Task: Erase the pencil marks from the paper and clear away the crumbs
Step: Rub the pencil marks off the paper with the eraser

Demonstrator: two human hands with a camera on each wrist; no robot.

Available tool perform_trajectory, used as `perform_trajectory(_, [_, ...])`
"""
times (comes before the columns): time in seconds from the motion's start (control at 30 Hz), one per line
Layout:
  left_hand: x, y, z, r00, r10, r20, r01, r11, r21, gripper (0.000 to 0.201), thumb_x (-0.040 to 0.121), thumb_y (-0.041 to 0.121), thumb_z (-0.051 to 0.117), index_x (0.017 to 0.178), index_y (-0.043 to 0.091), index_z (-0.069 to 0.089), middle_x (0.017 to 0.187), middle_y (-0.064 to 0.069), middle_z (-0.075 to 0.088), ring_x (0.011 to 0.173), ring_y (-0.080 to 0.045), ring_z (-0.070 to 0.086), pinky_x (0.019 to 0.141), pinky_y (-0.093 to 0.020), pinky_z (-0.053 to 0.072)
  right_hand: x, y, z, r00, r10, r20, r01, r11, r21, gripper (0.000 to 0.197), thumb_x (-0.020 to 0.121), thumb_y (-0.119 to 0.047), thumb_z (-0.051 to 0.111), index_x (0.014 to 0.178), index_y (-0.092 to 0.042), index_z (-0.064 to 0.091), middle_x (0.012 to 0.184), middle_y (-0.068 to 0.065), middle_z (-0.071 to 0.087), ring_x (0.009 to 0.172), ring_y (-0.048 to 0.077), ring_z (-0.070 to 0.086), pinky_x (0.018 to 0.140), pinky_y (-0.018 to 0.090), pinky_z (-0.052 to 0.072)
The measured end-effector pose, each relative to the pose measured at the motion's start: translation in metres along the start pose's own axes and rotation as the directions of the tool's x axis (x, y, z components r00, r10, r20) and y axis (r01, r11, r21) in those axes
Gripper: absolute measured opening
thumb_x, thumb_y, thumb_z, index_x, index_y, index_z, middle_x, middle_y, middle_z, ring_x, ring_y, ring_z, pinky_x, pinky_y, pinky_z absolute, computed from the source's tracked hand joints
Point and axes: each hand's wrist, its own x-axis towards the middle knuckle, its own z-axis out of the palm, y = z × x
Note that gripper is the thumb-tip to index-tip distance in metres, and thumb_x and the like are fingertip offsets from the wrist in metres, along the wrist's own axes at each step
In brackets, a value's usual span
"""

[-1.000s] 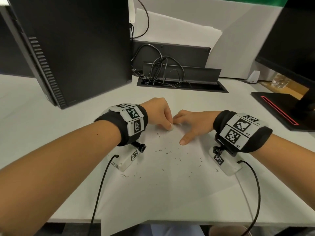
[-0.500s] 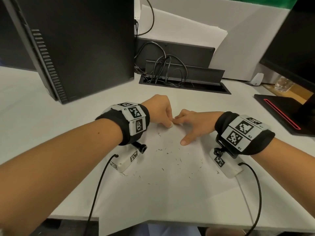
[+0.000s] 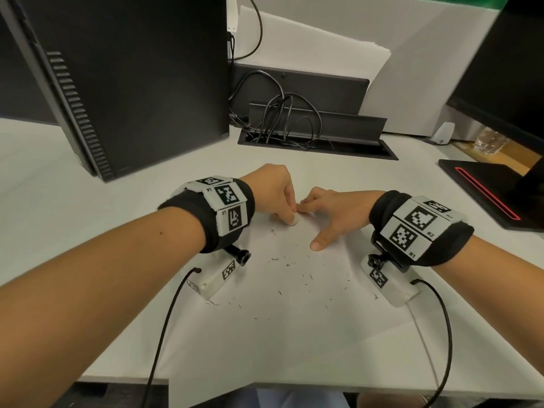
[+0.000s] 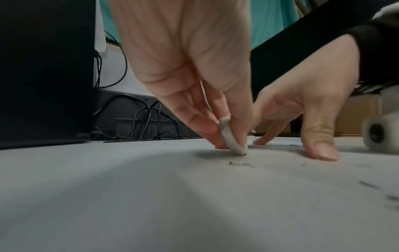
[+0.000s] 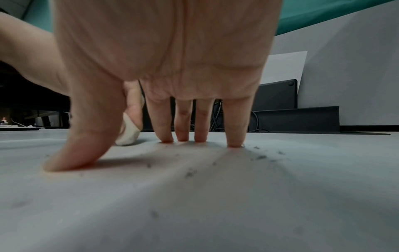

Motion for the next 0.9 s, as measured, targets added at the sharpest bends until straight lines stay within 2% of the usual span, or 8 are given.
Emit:
perform_trajectory(0.1, [-0.004, 0.001, 0.000, 0.992, 0.015, 0.123, -0.008, 0.998, -0.056, 0.017, 0.072, 0.019, 0.080, 0.086, 0.011, 0.077, 0.081, -0.006, 0.074, 0.062, -0.003, 0.058, 0.075, -0.019, 0.052, 0.000, 0.000, 0.000, 1.000, -0.002, -0.005, 0.002, 1.000, -0.015, 0.089, 0.079, -0.046, 0.066, 0.149, -0.020, 0.018, 0.141, -0.002, 0.024, 0.133, 0.018, 0.026, 0.114, 0.035, 0.023])
perform_trajectory(0.23, [0.005, -0.003, -0.001, 0.999, -0.011, -0.035, 0.011, 1.000, 0.002, 0.020, 0.072, 0.022, 0.079, 0.088, 0.010, 0.077, 0.077, 0.001, 0.070, 0.061, -0.001, 0.055, 0.065, -0.014, 0.047, -0.001, 0.000, 0.000, 1.000, -0.004, -0.005, 0.004, 1.000, -0.017, 0.088, 0.080, -0.046, 0.066, 0.148, -0.019, 0.018, 0.140, -0.001, 0.025, 0.132, 0.018, 0.026, 0.114, 0.036, 0.024])
perform_trajectory(0.3, [0.008, -0.002, -0.001, 0.997, -0.019, -0.071, 0.020, 1.000, 0.006, 0.020, 0.073, 0.022, 0.079, 0.088, 0.010, 0.077, 0.074, 0.005, 0.067, 0.062, -0.002, 0.055, 0.062, -0.012, 0.045, 0.000, 0.000, 0.000, 1.000, -0.005, -0.007, 0.005, 1.000, -0.006, 0.088, 0.079, -0.046, 0.066, 0.148, -0.018, 0.020, 0.138, -0.002, 0.026, 0.131, 0.018, 0.028, 0.113, 0.037, 0.025])
perform_trajectory(0.43, [0.005, 0.003, 0.005, 0.999, 0.030, 0.016, -0.030, 1.000, -0.002, 0.013, 0.072, 0.021, 0.079, 0.083, 0.015, 0.076, 0.072, 0.007, 0.067, 0.063, -0.001, 0.055, 0.061, -0.009, 0.042, -0.001, 0.000, -0.001, 1.000, -0.009, -0.009, 0.009, 1.000, 0.018, 0.082, 0.078, -0.044, 0.068, 0.145, -0.020, 0.027, 0.134, -0.002, 0.028, 0.128, 0.019, 0.030, 0.112, 0.036, 0.027])
perform_trajectory(0.57, [0.009, 0.000, 0.004, 0.997, 0.002, -0.074, -0.002, 1.000, 0.006, 0.018, 0.073, 0.022, 0.078, 0.087, 0.010, 0.076, 0.081, -0.001, 0.071, 0.064, -0.003, 0.056, 0.060, -0.010, 0.045, -0.001, -0.002, -0.001, 1.000, -0.019, -0.005, 0.019, 1.000, 0.015, 0.082, 0.078, -0.045, 0.068, 0.146, -0.020, 0.027, 0.121, -0.007, 0.027, 0.127, 0.018, 0.031, 0.112, 0.036, 0.027])
perform_trajectory(0.67, [0.006, 0.005, 0.008, 1.000, 0.026, -0.004, -0.026, 1.000, -0.004, 0.016, 0.073, 0.020, 0.078, 0.087, 0.011, 0.076, 0.077, 0.002, 0.069, 0.063, -0.002, 0.056, 0.063, -0.011, 0.045, -0.001, -0.001, -0.001, 1.000, -0.010, -0.012, 0.011, 1.000, 0.025, 0.077, 0.078, -0.044, 0.068, 0.142, -0.020, 0.032, 0.129, -0.004, 0.030, 0.126, 0.019, 0.032, 0.110, 0.035, 0.029])
perform_trajectory(0.8, [0.009, 0.003, 0.004, 0.996, 0.001, -0.087, 0.000, 1.000, 0.005, 0.017, 0.073, 0.019, 0.078, 0.086, 0.008, 0.076, 0.078, -0.002, 0.071, 0.064, -0.005, 0.057, 0.064, -0.016, 0.048, -0.002, -0.002, -0.001, 1.000, -0.014, -0.005, 0.014, 1.000, 0.024, 0.081, 0.078, -0.044, 0.068, 0.145, -0.021, 0.028, 0.127, -0.004, 0.029, 0.126, 0.019, 0.031, 0.112, 0.037, 0.028])
perform_trajectory(0.9, [0.006, 0.005, 0.006, 0.999, 0.007, -0.032, -0.007, 1.000, 0.009, 0.014, 0.073, 0.017, 0.078, 0.085, 0.009, 0.076, 0.074, 0.000, 0.069, 0.061, -0.003, 0.056, 0.065, -0.017, 0.049, -0.002, -0.001, -0.001, 1.000, -0.008, -0.006, 0.009, 1.000, 0.026, 0.082, 0.078, -0.044, 0.069, 0.145, -0.021, 0.028, 0.132, -0.002, 0.030, 0.127, 0.019, 0.032, 0.111, 0.037, 0.028])
